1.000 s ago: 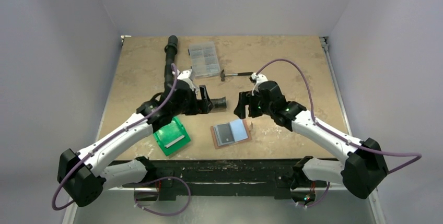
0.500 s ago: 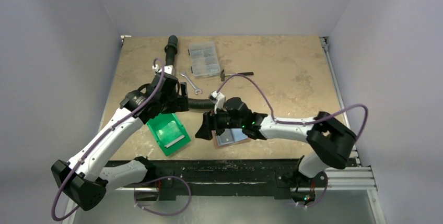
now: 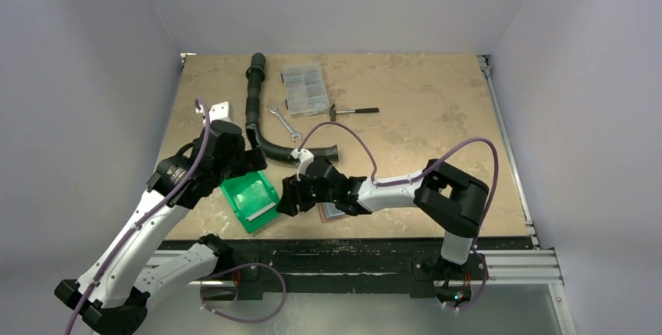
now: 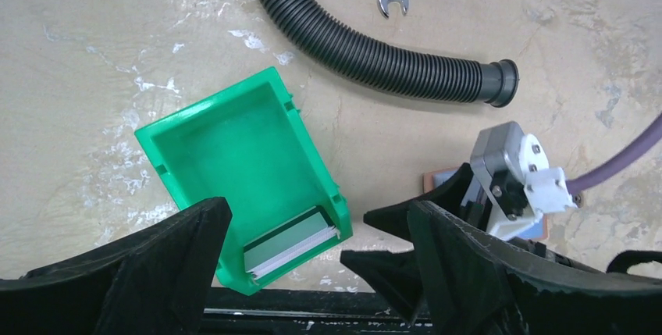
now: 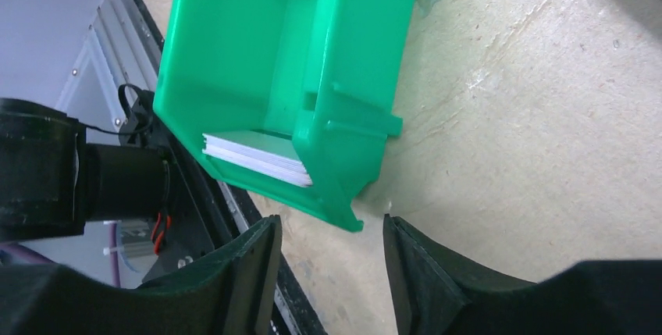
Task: Put the credit cards into the card holder
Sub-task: Pick up the credit card from the storage box.
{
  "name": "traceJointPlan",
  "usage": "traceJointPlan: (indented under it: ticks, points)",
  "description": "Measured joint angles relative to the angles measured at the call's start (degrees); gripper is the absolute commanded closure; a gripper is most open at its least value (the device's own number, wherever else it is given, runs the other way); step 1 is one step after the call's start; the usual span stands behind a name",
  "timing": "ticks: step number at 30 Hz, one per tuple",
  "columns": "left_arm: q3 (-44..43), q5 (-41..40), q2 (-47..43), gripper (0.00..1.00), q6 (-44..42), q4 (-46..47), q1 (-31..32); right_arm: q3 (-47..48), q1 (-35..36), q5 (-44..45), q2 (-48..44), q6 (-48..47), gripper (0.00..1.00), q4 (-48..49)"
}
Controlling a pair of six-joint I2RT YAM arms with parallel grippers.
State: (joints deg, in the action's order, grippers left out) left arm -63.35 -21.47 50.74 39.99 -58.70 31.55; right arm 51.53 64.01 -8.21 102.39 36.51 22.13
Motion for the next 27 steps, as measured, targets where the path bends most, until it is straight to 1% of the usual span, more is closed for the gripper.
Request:
traceJointPlan:
  ticks: [6,11,18,24,25,27]
  points:
    - [3.89,1.81,-3.52,0.09,1.51,0.81,-0.02,2.36,-0.04,1.25,3.93,0.17,0.49,1.22]
    - [6.69,4.00,-4.63,0.08,2.29,1.44,-0.02,2.54,-0.07,2.10,4.81,0.52,0.50,1.16]
    - [9.92,7.10,-3.58,0.08,2.38,4.22,-0.02,4.94,-0.42,6.23,4.81,-1.14,0.50,-1.68]
    - [12.90,9.14,-1.16,0.07,2.23,7.63,-0.02,6.86,-3.13,7.39,4.98,-3.15,0.49,-3.85]
    - [13.18,9.38,-0.57,0.07,2.23,8.35,-0.02,7.50,-3.80,7.32,5.25,-3.39,0.49,-4.28]
    - [13.64,9.64,0.22,0.02,2.27,9.77,-0.02,8.94,-5.20,7.28,5.99,-3.96,0.47,-5.01]
